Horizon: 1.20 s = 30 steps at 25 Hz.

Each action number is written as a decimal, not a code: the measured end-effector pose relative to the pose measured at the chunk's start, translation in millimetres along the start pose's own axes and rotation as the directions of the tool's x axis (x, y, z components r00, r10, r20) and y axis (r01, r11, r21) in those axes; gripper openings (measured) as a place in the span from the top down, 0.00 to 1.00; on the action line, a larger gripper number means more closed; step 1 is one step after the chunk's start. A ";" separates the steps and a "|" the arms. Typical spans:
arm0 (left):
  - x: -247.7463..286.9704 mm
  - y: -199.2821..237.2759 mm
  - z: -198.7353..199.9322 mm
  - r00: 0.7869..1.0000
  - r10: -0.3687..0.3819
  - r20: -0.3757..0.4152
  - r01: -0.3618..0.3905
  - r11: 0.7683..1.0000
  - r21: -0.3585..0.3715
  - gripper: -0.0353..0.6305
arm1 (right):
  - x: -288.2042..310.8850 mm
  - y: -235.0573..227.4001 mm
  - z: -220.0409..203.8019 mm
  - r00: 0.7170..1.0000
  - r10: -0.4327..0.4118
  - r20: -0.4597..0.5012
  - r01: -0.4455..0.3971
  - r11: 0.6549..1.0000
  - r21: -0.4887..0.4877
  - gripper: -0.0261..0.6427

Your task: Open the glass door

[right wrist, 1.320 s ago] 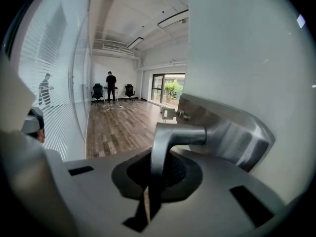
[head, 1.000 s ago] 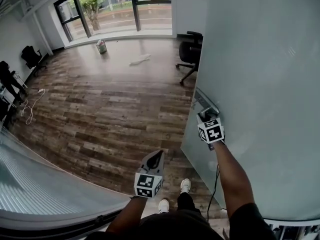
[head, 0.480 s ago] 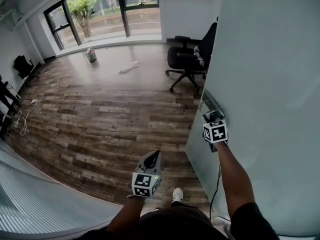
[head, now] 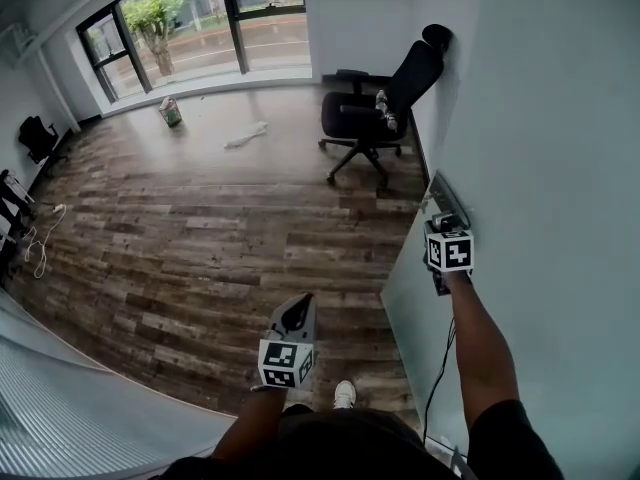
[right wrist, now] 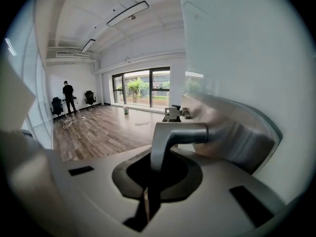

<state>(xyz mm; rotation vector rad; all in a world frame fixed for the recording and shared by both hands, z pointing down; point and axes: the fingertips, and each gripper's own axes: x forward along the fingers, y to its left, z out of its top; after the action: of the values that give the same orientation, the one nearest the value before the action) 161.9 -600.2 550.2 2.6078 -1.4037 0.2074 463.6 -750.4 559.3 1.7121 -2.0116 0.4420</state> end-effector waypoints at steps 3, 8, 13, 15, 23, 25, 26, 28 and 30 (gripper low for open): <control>11.9 -5.4 -0.9 1.000 -0.001 -0.011 0.001 1.000 0.003 0.94 | 2.0 -33.2 0.9 1.000 -0.031 -0.003 0.031 0.999 0.022 0.94; 21.4 -6.7 -3.0 1.000 0.004 -0.022 -0.004 1.000 0.007 0.94 | 1.6 -83.3 -2.0 0.996 -0.084 -0.015 0.085 0.995 0.052 0.94; 35.6 -6.5 -12.0 0.999 0.005 -0.044 -0.005 1.000 0.005 0.94 | 4.8 -127.7 -6.9 0.992 -0.126 -0.028 0.127 0.988 0.084 0.94; 40.3 -7.0 -13.6 0.999 -0.001 -0.049 0.001 1.000 0.002 0.94 | 4.3 -141.2 -7.8 0.990 -0.138 -0.032 0.140 0.986 0.094 0.94; 44.5 1.9 -20.0 0.999 0.008 -0.040 -0.009 1.000 -0.016 0.94 | -0.2 -176.4 -12.8 0.984 -0.175 -0.037 0.178 0.976 0.122 0.94; 45.2 5.6 -21.8 0.999 0.015 -0.039 -0.016 0.999 -0.035 0.94 | 1.0 -181.8 -14.5 0.983 -0.181 -0.038 0.184 0.974 0.129 0.94; 45.6 6.0 -21.3 0.999 0.015 -0.036 -0.017 0.999 -0.041 0.94 | 1.5 -184.2 -15.3 0.982 -0.183 -0.039 0.187 0.974 0.131 0.94; 46.9 5.6 -19.3 0.999 0.013 -0.031 -0.014 0.999 -0.040 0.94 | 2.1 -187.3 -15.9 0.982 -0.187 -0.039 0.190 0.972 0.134 0.94; 48.5 5.2 -18.0 0.999 0.011 -0.031 -0.012 0.999 -0.031 0.94 | 2.9 -188.7 -16.6 0.981 -0.188 -0.042 0.192 0.972 0.135 0.94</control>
<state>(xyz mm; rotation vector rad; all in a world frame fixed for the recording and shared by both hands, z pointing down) 183.3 -638.5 578.0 2.5613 -1.4009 0.2246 651.1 -777.1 565.2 1.9493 -1.8121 0.5484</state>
